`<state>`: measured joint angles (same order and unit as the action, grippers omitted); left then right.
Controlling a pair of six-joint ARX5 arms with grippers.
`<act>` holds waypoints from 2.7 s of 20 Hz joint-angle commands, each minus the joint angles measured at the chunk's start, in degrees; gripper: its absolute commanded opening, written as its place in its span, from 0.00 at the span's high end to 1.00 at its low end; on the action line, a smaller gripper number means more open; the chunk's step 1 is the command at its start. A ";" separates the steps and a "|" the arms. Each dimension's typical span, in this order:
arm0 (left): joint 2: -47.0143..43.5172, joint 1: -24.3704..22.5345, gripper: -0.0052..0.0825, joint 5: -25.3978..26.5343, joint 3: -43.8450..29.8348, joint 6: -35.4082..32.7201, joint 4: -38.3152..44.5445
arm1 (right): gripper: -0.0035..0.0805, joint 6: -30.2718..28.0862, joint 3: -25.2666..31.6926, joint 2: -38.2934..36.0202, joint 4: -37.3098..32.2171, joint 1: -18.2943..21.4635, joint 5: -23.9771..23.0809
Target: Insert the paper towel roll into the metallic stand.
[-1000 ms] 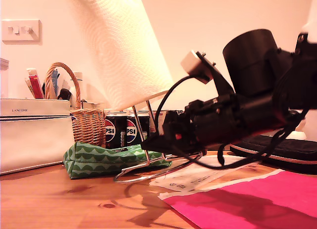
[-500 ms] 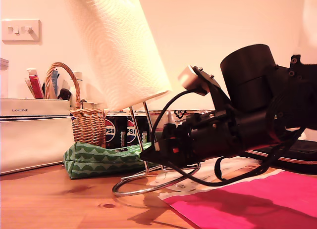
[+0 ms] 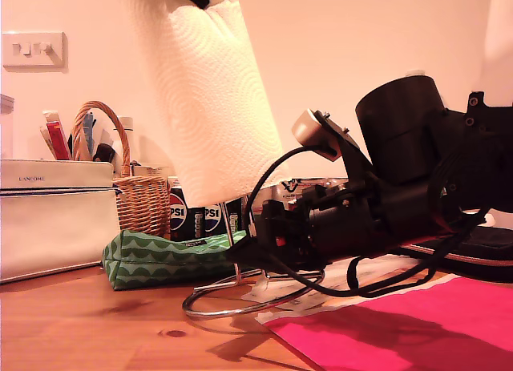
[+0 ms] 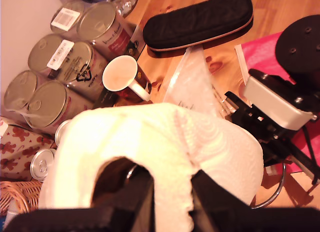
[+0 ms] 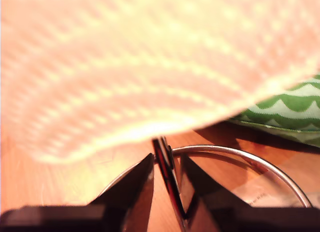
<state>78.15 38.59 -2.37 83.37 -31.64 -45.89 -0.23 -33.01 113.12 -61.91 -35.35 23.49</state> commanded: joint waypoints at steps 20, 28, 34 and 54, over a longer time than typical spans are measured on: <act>-0.13 -0.96 0.97 1.09 -0.02 -1.36 0.68 | 0.93 -5.42 3.06 -17.38 19.69 3.72 -1.14; 0.90 -0.96 0.97 -3.15 -0.02 -1.42 -3.58 | 0.97 -7.78 3.06 -37.75 39.65 7.06 -3.34; 1.14 -0.35 0.97 -5.42 0.59 -2.86 -6.12 | 0.97 -9.81 3.06 -46.47 45.81 7.67 -3.63; 2.56 0.90 0.97 -10.73 9.33 -5.92 -18.71 | 0.97 -10.08 3.06 -46.75 47.98 7.78 -3.54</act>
<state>79.46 39.29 -12.80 92.99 -37.26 -64.95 -10.39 -30.57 66.63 -13.69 -27.77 19.99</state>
